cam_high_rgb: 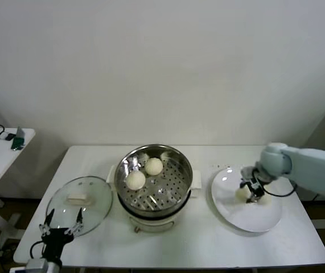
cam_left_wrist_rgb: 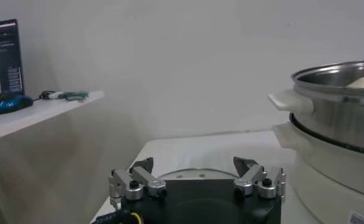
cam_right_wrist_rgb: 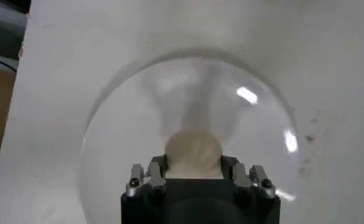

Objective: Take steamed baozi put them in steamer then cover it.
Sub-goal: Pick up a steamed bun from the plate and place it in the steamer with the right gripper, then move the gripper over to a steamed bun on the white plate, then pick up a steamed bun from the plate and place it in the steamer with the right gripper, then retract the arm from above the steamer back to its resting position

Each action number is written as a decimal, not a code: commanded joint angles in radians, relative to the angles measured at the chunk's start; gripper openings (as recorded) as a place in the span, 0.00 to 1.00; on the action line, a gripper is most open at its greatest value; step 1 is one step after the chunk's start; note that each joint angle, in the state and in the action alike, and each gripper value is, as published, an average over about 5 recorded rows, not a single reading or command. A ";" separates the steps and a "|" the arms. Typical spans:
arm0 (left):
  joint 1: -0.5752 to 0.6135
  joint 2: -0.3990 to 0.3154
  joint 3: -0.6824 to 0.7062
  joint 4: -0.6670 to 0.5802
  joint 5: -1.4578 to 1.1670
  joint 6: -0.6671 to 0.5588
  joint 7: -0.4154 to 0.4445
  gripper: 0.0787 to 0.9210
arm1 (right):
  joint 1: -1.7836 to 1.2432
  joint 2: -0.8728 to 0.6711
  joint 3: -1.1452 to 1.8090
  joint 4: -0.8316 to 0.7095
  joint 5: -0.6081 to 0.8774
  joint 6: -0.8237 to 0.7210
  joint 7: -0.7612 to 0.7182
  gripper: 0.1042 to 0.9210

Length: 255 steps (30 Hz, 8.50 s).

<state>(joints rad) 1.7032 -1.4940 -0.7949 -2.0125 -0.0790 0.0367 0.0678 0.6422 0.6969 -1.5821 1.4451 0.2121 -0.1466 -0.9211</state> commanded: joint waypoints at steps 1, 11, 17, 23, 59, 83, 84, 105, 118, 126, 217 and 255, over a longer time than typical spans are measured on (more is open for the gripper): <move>0.002 0.000 0.006 -0.005 0.011 0.000 0.001 0.88 | 0.439 0.206 0.008 0.078 0.002 0.262 -0.082 0.60; 0.013 -0.002 -0.001 -0.024 0.008 -0.004 0.001 0.88 | 0.475 0.434 0.125 0.278 -0.040 0.377 -0.051 0.60; 0.022 -0.003 -0.007 -0.035 0.006 -0.006 0.000 0.88 | 0.404 0.548 0.069 0.387 -0.105 0.365 -0.016 0.60; 0.026 -0.009 -0.010 -0.041 0.003 -0.009 -0.001 0.88 | 0.290 0.605 0.000 0.353 -0.189 0.342 0.001 0.60; 0.029 -0.012 -0.013 -0.030 0.003 -0.018 -0.004 0.88 | 0.112 0.599 -0.003 0.156 -0.224 0.333 0.046 0.82; 0.007 0.000 0.001 -0.027 -0.003 -0.025 0.002 0.88 | 0.344 -0.086 -0.353 -0.075 0.325 0.043 -0.116 0.88; 0.006 0.001 0.001 -0.027 -0.004 -0.025 0.003 0.88 | 0.314 -0.109 -0.348 -0.076 0.287 0.038 -0.104 0.88; 0.035 -0.010 -0.009 -0.016 -0.004 -0.043 0.000 0.88 | -0.226 -0.060 0.066 -0.342 -0.007 0.044 -0.050 0.88; 0.049 -0.015 -0.012 -0.016 0.004 -0.046 0.000 0.88 | -0.356 -0.038 0.161 -0.398 -0.036 0.045 -0.047 0.88; 0.051 -0.016 -0.011 -0.017 0.006 -0.046 -0.001 0.88 | -0.404 -0.005 0.225 -0.459 -0.051 0.055 -0.028 0.88; 0.023 -0.003 -0.026 -0.074 -0.031 -0.002 0.005 0.88 | 0.293 0.236 0.072 -0.053 0.791 -0.076 -0.056 0.88; -0.067 0.071 -0.009 -0.046 0.095 -0.019 -0.012 0.88 | -2.164 0.170 2.312 0.236 0.431 0.361 0.629 0.88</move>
<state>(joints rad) 1.6426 -1.4520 -0.7988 -2.0688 -0.0409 0.0398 0.0578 -0.8098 0.6507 0.2134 1.6062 0.8161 0.0635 -0.3057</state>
